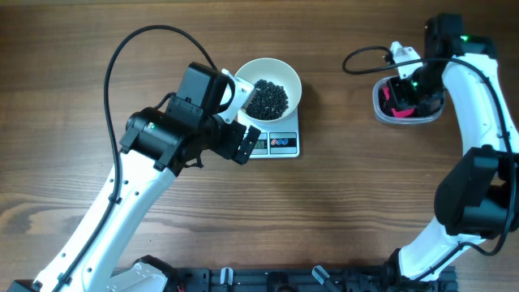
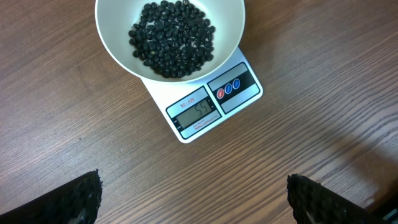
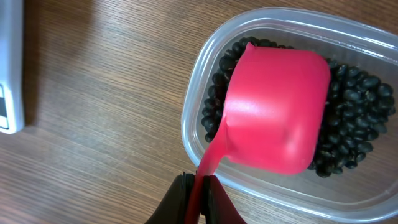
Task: Scoop item into bowl and weigh 150g on scale
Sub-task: 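Dip the pink scoop into the black beans with the right gripper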
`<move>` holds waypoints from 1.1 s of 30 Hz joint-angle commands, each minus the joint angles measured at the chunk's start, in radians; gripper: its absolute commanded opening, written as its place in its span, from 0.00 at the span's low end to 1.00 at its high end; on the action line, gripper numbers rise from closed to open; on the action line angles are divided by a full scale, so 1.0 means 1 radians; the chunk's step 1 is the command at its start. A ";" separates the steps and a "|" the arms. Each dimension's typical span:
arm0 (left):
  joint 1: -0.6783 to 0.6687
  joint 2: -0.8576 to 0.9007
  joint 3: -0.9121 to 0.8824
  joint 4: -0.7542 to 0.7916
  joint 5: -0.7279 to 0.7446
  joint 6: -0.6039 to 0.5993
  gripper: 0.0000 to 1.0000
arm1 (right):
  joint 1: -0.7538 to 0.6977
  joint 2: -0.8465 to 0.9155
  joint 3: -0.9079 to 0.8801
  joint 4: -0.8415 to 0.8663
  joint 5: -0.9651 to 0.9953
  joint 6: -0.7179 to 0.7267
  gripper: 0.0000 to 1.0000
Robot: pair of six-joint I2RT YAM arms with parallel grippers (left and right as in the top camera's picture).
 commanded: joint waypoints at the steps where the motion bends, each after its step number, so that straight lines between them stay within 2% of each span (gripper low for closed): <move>1: 0.003 -0.005 -0.003 0.002 -0.006 -0.003 1.00 | -0.029 0.023 0.006 -0.028 -0.174 -0.030 0.04; 11: 0.003 -0.005 -0.003 0.002 -0.006 -0.003 1.00 | -0.135 0.023 0.033 -0.058 -0.342 -0.030 0.04; 16: 0.003 -0.005 -0.003 0.002 -0.006 -0.002 1.00 | -0.172 0.023 0.032 -0.077 -0.342 -0.031 0.04; 30: 0.003 -0.005 -0.003 0.002 -0.006 -0.003 1.00 | -0.161 0.024 -0.030 -0.058 -0.318 -0.057 0.04; 33: 0.003 -0.005 -0.003 0.002 -0.006 -0.002 1.00 | -0.154 0.024 -0.029 -0.064 -0.400 -0.092 0.04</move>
